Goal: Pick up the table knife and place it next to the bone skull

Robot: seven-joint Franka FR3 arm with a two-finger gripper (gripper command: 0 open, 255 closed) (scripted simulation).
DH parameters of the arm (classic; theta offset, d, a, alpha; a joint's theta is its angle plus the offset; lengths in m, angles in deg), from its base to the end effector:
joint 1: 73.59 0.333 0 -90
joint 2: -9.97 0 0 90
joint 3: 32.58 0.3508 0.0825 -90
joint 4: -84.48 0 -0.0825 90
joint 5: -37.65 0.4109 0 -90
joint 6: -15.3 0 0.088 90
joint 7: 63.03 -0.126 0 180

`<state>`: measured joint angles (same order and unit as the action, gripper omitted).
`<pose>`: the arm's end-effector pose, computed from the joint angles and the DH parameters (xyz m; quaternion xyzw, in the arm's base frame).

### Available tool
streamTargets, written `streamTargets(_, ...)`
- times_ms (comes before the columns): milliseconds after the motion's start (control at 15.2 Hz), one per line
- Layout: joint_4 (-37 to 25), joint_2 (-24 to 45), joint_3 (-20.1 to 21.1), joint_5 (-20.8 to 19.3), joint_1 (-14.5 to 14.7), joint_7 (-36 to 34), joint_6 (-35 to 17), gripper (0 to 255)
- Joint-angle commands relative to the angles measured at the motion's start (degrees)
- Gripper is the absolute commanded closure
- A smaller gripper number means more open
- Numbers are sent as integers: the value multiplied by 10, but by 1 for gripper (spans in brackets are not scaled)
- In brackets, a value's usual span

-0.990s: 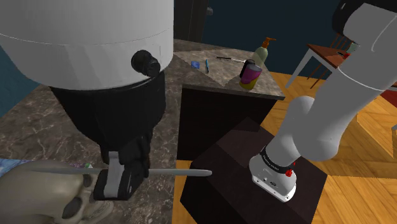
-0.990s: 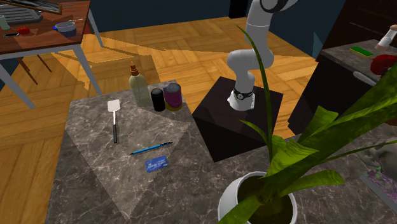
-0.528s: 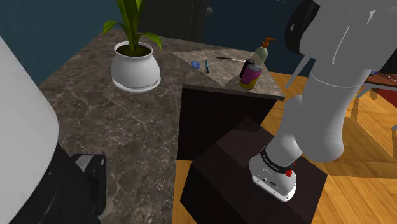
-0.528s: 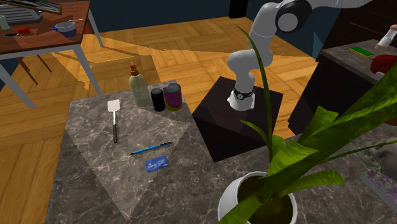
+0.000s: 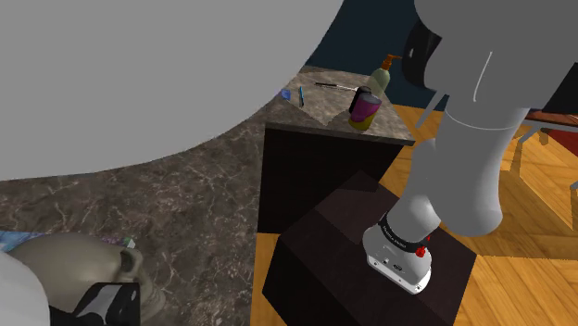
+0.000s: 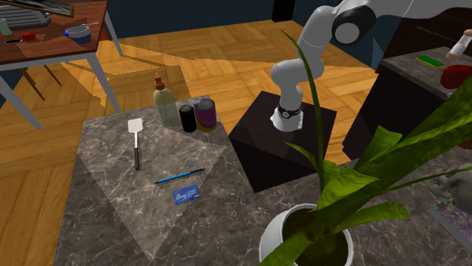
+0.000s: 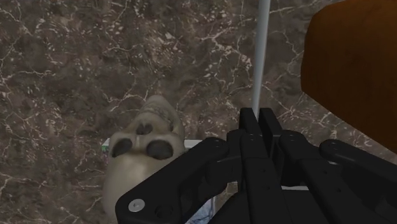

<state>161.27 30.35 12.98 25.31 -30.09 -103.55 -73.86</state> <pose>0.1245 0.6588 0.5829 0.9167 0.3988 -0.0244 0.0091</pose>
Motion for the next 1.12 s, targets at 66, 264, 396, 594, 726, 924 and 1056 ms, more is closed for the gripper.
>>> streamTargets(66, 28, -3, -1, 2, -7, 1, -25, 255)
streamTargets(264, 56, -7, -1, 4, -13, 2, -50, 255)
streamTargets(396, 73, -8, -1, 5, -16, 2, -66, 255)
streamTargets(594, 98, -9, -2, 5, -20, 2, -89, 255)
streamTargets(726, 113, -9, -3, 4, -22, 1, -105, 255)
streamTargets(924, 135, -7, -4, 3, -24, 0, -127, 255)
streamTargets(1056, 148, -6, -5, 1, -25, -1, -142, 255)
